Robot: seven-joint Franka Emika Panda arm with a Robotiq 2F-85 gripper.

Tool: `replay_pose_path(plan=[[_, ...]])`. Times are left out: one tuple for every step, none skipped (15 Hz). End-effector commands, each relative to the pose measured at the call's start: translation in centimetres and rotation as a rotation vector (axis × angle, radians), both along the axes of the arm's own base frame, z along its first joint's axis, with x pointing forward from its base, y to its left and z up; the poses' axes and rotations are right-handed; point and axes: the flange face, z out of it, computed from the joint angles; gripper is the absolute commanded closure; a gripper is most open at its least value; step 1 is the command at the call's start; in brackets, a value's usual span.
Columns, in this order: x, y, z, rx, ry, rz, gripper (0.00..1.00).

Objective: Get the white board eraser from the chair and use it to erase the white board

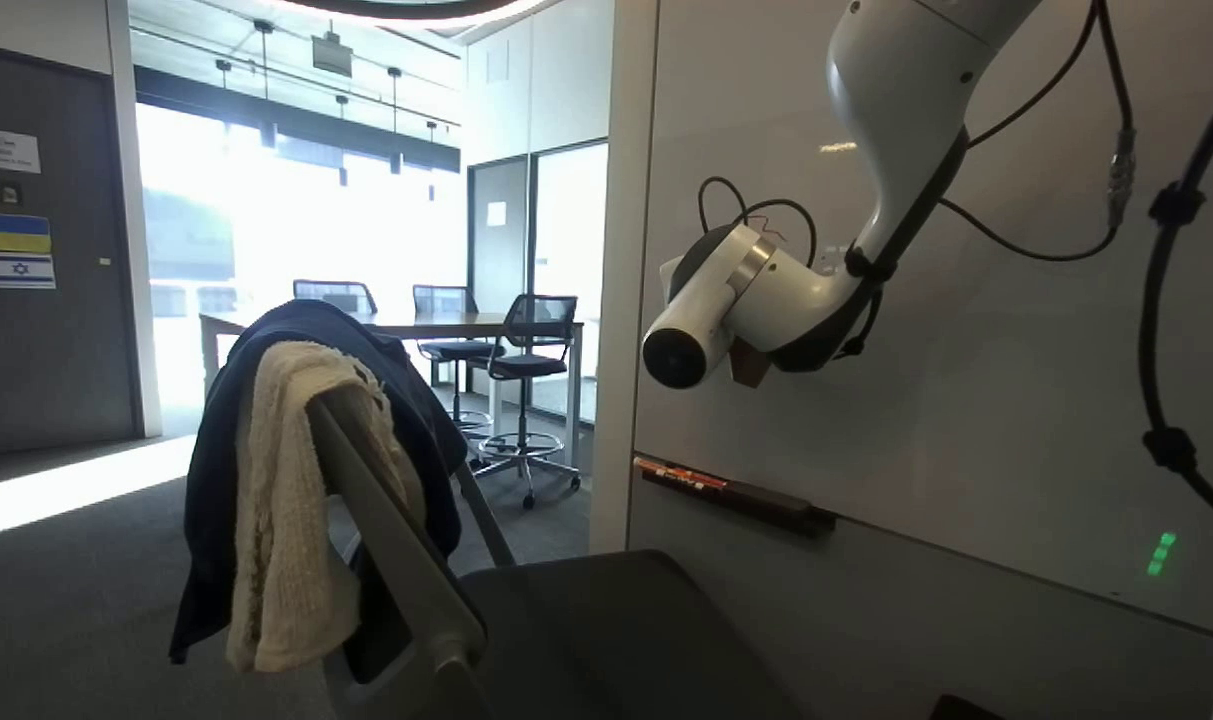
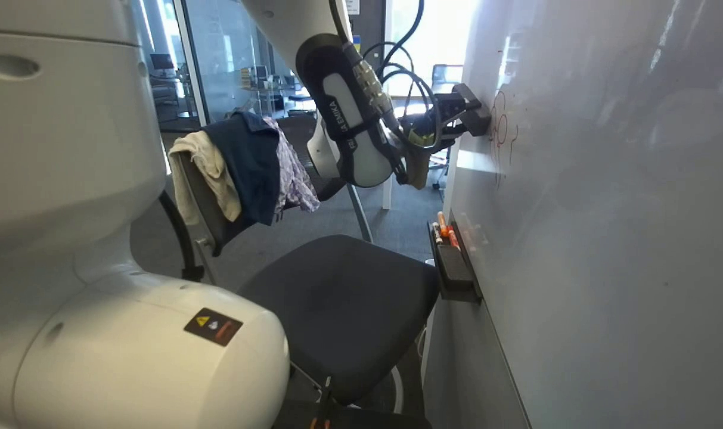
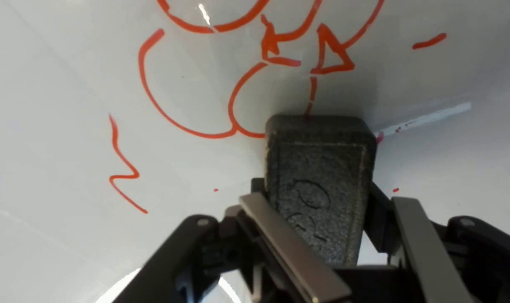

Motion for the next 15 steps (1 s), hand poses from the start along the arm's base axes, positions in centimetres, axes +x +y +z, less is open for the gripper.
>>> replay_pose_path(plan=[[0.1, -1.3, 1.2, 0.016, -0.088, -0.096, 0.69], [0.0, -1.4, 1.1, 0.043, -0.090, -0.123, 0.69], [-0.1, -1.5, 0.8, 0.077, -0.085, -0.164, 0.69], [-0.3, -1.6, 0.5, 0.101, -0.088, -0.197, 0.69], [-0.5, -1.6, 0.3, 0.126, -0.092, -0.225, 0.69], [-0.6, -1.6, 0.2, 0.141, -0.104, -0.242, 0.69], [-0.7, -1.6, 0.2, 0.146, -0.111, -0.251, 0.69], [-0.7, -1.9, 0.4, 0.142, -0.130, -0.247, 0.69], [-0.7, -2.5, 0.8, 0.121, -0.146, -0.244, 0.69], [-0.6, -2.9, 1.2, 0.104, -0.160, -0.226, 0.69], [-0.5, -3.6, 1.7, 0.087, -0.183, -0.208, 0.69], [-0.5, -4.1, 1.9, 0.080, -0.203, -0.205, 0.69], [-0.6, -4.5, 2.1, 0.082, -0.216, -0.214, 0.69], [-0.9, -4.6, 2.6, 0.085, -0.233, -0.222, 0.69], [-1.1, -4.6, 3.2, 0.098, -0.252, -0.230, 0.69]])
